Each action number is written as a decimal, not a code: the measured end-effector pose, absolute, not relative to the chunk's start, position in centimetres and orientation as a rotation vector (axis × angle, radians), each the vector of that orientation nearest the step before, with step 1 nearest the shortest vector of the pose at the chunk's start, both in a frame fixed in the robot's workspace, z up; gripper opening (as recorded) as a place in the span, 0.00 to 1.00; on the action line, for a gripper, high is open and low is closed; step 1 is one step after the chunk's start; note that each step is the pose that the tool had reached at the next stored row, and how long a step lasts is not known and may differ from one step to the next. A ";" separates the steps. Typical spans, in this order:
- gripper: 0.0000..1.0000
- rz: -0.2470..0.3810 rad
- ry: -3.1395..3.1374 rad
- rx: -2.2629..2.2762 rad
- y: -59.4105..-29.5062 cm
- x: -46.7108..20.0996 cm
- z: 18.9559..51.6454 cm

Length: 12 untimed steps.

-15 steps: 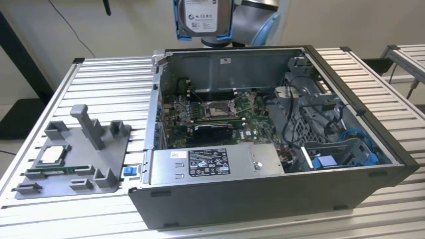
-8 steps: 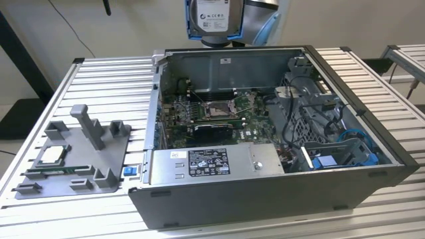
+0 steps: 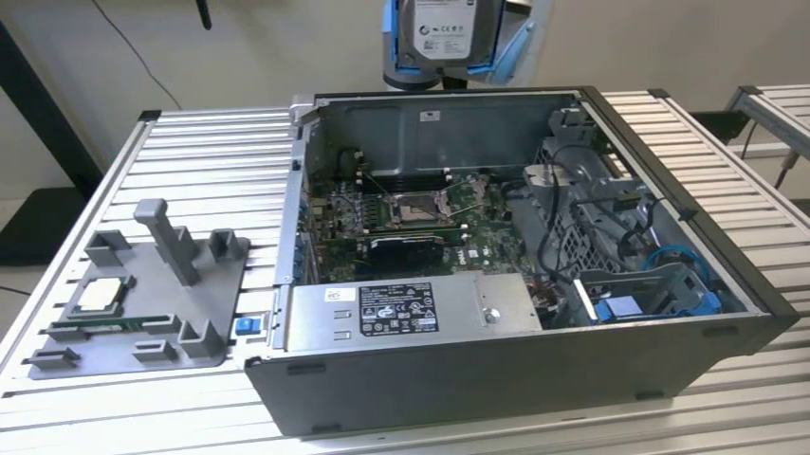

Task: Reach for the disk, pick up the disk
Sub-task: 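Pick up the disk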

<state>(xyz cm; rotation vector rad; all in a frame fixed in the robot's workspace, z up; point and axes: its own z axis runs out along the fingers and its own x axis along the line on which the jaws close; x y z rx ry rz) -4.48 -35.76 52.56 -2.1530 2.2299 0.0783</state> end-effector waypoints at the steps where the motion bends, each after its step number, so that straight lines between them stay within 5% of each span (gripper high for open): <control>1: 0.00 0.078 2.230 -2.153 -35.8 -4.1 52.6; 12: 0.00 0.078 2.230 -2.153 -35.8 0.4 52.5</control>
